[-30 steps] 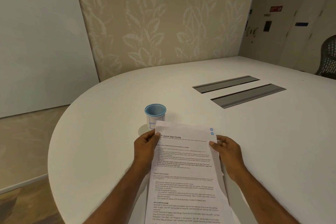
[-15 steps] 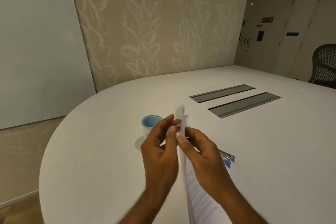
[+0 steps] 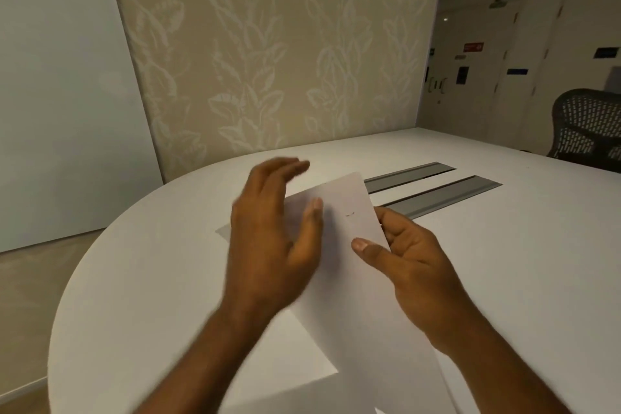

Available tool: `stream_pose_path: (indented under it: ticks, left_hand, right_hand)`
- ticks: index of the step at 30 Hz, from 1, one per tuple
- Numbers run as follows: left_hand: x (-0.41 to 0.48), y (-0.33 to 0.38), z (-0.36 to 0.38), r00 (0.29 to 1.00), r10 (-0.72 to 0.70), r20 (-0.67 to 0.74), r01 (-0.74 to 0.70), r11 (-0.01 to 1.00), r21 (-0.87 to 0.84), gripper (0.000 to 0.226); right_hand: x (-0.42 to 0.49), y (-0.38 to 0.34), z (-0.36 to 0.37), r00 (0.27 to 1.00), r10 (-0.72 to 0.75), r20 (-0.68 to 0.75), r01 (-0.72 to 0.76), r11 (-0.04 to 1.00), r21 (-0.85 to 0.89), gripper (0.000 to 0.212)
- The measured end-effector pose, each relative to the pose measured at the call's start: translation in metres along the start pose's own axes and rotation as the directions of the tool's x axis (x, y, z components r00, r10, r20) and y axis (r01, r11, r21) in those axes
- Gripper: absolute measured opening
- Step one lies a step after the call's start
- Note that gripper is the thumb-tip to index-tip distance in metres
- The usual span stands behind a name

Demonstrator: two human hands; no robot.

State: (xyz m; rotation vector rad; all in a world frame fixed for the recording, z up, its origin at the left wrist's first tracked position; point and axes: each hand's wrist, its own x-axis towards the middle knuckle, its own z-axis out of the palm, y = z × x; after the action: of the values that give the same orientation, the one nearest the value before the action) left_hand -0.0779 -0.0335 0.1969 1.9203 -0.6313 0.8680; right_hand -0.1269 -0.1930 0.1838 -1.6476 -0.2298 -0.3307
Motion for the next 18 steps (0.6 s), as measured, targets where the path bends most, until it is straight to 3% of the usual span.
stream_pose_path:
  ticks: [3, 6, 10, 18]
  left_hand:
    - [0.037, 0.002, -0.018, 0.923, -0.124, 0.365, 0.083, 0.989, 0.125, 0.054]
    - [0.055, 0.011, -0.029, 0.797, -0.137, 0.588, 0.143, 0.989, 0.037, 0.047]
    - [0.061, 0.013, -0.033, 0.71, -0.145, 0.689, 0.313, 0.941, -0.125, 0.035]
    - [0.054, -0.006, -0.027, 0.672, -0.164, 0.723, 0.409, 0.895, -0.177, 0.028]
  right_hand:
    - [0.003, -0.016, -0.008, 0.994, 0.053, 0.095, -0.06, 0.995, 0.081, 0.024]
    - [0.005, -0.025, -0.013, 0.99, 0.066, 0.128, -0.082, 0.989, 0.124, 0.024]
    - [0.003, -0.027, -0.017, 0.989, 0.064, 0.135, -0.08, 0.99, 0.119, 0.024]
    - [0.009, -0.009, -0.015, 0.992, 0.029, 0.12, -0.036, 0.998, 0.057, 0.03]
